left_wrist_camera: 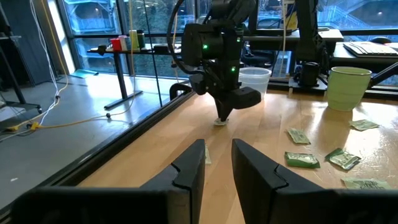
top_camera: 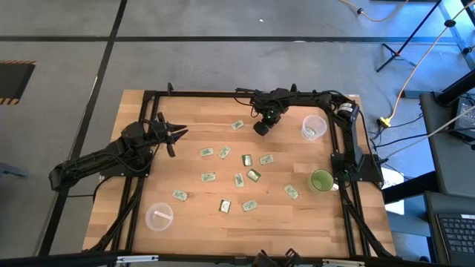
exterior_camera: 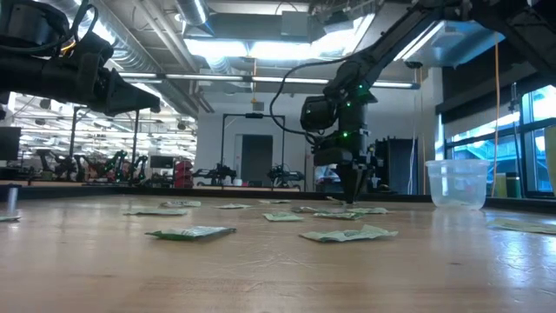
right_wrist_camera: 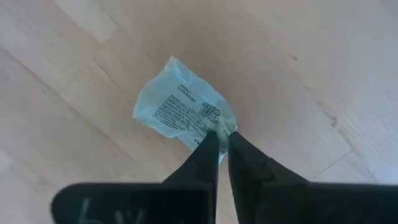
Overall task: Pick and place items into bin
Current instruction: Put the white stevia packet into the top white bin
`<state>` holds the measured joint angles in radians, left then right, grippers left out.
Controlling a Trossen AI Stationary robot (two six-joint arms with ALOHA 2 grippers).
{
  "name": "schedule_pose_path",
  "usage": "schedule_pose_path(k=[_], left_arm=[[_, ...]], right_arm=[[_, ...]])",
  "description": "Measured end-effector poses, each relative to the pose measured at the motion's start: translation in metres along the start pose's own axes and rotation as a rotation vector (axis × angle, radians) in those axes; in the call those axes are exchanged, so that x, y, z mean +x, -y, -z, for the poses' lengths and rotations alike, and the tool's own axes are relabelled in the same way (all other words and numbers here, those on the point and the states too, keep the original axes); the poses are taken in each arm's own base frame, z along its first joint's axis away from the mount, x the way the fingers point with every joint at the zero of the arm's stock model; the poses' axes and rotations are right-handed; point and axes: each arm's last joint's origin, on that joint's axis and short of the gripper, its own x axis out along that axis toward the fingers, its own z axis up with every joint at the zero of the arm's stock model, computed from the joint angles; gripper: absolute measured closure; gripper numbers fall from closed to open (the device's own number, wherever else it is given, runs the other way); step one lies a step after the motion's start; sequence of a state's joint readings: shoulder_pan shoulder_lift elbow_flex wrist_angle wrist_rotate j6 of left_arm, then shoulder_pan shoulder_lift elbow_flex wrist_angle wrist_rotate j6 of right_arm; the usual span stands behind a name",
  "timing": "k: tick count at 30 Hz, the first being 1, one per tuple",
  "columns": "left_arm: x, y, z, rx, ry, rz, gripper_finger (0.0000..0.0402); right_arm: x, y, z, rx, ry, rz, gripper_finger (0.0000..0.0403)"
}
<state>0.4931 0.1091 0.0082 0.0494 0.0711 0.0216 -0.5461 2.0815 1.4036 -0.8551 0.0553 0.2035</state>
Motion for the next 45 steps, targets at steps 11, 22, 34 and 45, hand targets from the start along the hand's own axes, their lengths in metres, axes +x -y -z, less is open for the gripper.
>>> schedule_pose_path(k=[11, 22, 34, 45], left_arm=[[0.000, 0.000, 0.000, 0.000, 0.000, 0.000, 0.0327], [0.000, 0.000, 0.000, 0.000, 0.000, 0.000, 0.0327], [0.000, 0.000, 0.000, 0.000, 0.001, 0.000, 0.0327], [0.000, 0.000, 0.000, 0.000, 0.000, 0.000, 0.0327]], right_arm=[[-0.039, 0.005, 0.010, 0.002, 0.040, 0.003, 0.0386], [-0.134, 0.018, 0.064, 0.105, 0.060, -0.009, 0.0386], [-0.199, 0.043, 0.141, 0.404, 0.115, 0.127, 0.0387], [-0.149, 0.051, 0.158, 0.438, 0.035, 0.165, 0.0387]])
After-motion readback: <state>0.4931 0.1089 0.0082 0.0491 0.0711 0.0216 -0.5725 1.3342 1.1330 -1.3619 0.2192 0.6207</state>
